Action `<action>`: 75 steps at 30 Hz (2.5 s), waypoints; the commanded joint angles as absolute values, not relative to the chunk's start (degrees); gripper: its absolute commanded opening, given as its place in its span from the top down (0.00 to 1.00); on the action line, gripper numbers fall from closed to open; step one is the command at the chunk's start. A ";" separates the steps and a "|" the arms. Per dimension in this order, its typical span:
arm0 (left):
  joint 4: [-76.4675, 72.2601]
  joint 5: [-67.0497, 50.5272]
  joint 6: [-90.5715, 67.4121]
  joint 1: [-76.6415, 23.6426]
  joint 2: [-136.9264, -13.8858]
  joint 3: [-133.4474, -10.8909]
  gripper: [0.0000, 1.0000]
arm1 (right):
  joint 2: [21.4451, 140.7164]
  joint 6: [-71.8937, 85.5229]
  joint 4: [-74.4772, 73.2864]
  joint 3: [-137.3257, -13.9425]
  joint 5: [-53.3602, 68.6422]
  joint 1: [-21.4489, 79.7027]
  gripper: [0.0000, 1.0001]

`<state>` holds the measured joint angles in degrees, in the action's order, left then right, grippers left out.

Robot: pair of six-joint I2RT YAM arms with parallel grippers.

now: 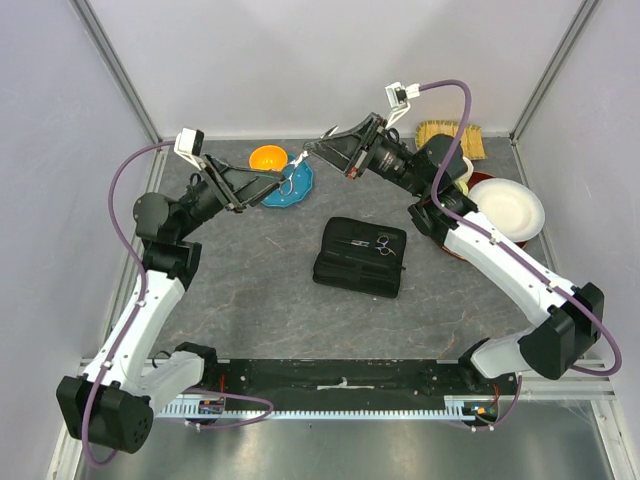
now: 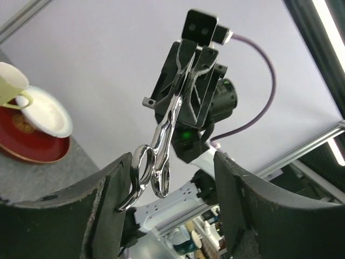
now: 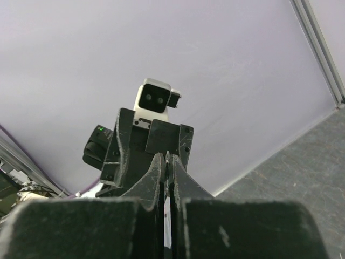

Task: Sort the hair-cutting tools

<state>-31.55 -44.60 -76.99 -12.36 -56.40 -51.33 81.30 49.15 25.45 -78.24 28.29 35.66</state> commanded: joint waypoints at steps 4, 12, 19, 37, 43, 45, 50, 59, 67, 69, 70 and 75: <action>-44.91 -43.77 -87.98 -12.57 -56.51 -50.98 0.45 | 78.75 52.03 39.11 -75.50 26.46 35.60 1.00; -45.53 -44.47 -88.33 -13.18 -57.39 -50.98 0.44 | 79.89 52.21 40.96 -75.32 26.02 36.74 1.00; -44.91 -45.09 -87.45 -13.62 -57.83 -50.27 0.49 | 81.03 52.21 41.84 -75.50 25.22 37.18 1.00; -15.30 -59.40 -68.15 -0.53 -63.72 -52.81 0.98 | 76.46 33.75 -7.70 -78.66 -0.40 37.00 0.14; 10.27 -59.32 -46.68 -0.26 -71.35 -58.80 0.98 | 81.20 37.52 -31.80 -76.92 -22.99 35.86 0.16; 11.42 -60.11 -45.18 -0.26 -73.03 -57.84 0.98 | 82.17 39.19 -34.18 -74.89 -25.13 35.16 0.18; 13.18 -60.38 -42.99 -0.26 -77.69 -56.43 0.98 | 87.27 41.83 -36.56 -69.79 -26.63 31.91 0.23; 16.35 -59.24 -39.55 -0.26 -80.50 -57.04 0.98 | 94.74 41.05 -34.11 -64.78 -25.75 27.16 0.42; 16.35 -59.15 -38.85 -0.26 -81.91 -56.86 0.98 | 100.10 36.56 -28.75 -63.46 -21.63 25.05 0.50; 16.35 -59.32 -38.76 -0.26 -82.18 -57.04 0.98 | 100.81 35.69 -28.04 -63.28 -20.83 24.44 0.52; 16.35 -59.41 -38.59 -0.26 -82.53 -57.13 0.98 | 101.16 35.51 -26.99 -62.76 -20.31 23.91 0.53; 16.35 -59.76 -38.23 -0.26 -83.41 -57.74 0.98 | 101.42 32.18 -21.80 -60.21 -17.85 22.85 0.57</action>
<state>16.88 -57.49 -40.80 -0.45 -82.89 -55.90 100.99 35.97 -27.16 -61.73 -19.92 23.79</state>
